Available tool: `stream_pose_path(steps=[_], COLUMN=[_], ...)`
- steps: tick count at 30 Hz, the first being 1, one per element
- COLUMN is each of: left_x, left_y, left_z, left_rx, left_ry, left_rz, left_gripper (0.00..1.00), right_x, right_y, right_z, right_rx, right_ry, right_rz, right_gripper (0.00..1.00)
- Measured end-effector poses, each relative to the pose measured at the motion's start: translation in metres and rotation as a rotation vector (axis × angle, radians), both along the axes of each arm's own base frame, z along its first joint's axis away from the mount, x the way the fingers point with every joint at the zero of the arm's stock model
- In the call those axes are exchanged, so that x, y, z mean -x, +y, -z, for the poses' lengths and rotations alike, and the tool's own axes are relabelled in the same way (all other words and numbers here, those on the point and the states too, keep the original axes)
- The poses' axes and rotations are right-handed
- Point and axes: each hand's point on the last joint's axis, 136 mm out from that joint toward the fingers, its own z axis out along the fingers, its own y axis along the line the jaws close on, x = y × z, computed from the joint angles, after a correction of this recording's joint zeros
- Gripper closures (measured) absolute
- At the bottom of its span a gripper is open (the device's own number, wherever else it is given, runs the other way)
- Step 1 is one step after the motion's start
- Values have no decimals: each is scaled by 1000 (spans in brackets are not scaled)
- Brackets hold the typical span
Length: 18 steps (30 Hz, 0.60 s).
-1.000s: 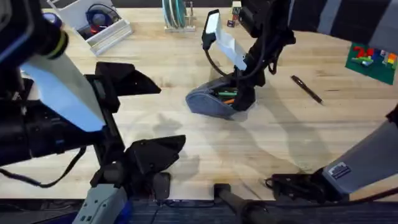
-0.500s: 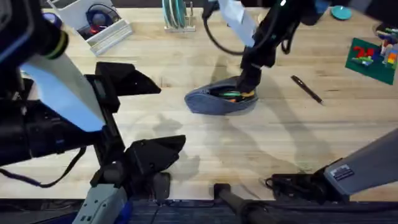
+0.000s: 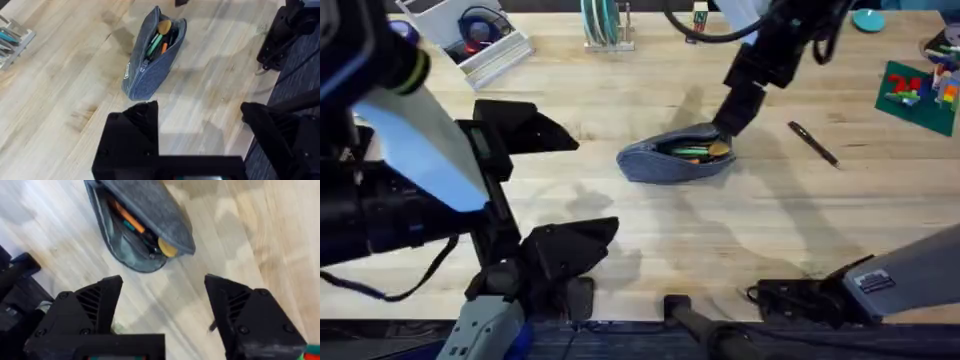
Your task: Unzip the bag, pick up the pens from the table one at a time and place them inside, then zip the bag closed.
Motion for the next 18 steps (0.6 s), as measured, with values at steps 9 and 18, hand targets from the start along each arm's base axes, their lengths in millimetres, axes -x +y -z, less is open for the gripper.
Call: stream_pose_path(steps=[9,18], left_x=[0,0], left_y=[0,0], left_z=[0,0], left_rx=[0,0], left_ry=[0,0], left_rz=[0,0], left_gripper=[6,6], right_x=[13,38], right_y=[-18,-47], right_z=[-26,-40], right_rx=[6,30], right_ry=[-38,23], right_rz=[147,309], right_gripper=[4,5])
